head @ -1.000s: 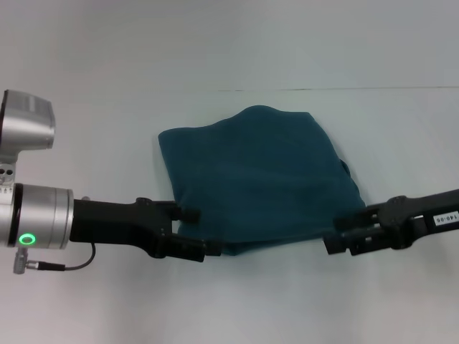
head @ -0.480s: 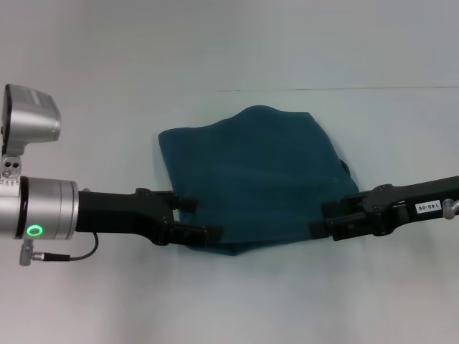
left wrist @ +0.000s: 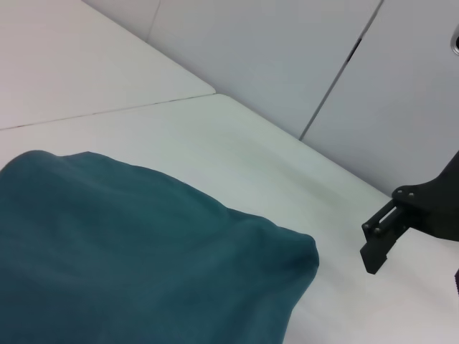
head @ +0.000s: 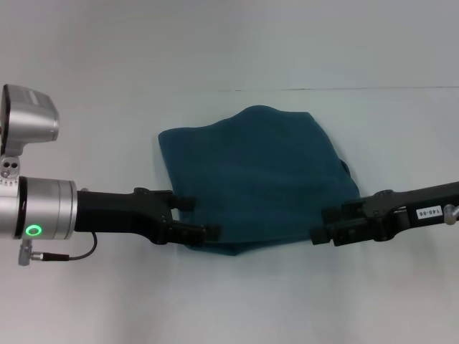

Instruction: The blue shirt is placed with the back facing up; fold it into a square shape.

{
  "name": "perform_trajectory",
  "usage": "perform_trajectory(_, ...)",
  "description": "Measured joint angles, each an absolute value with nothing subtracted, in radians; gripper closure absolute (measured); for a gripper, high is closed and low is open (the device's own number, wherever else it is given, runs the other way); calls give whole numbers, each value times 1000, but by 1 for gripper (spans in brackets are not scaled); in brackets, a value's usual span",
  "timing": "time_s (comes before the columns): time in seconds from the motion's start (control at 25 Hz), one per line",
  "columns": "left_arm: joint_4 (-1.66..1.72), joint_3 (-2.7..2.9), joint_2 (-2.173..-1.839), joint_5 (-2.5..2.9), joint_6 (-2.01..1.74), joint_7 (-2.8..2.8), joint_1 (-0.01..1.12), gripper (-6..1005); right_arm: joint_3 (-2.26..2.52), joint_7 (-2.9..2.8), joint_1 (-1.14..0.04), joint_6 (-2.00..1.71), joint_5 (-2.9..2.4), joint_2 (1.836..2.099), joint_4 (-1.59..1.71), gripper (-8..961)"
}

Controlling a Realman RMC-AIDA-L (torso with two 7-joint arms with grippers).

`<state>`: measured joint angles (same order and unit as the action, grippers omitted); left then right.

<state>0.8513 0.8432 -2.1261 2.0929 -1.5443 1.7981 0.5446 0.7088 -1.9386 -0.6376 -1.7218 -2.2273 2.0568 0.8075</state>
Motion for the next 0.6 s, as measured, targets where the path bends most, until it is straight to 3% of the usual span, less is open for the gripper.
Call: perform_trajectory(0.6, 853, 842, -2126, 2091, -1522, 1798, 551, 65, 709, -1938, -638, -1722, -2226, 2057, 790, 144)
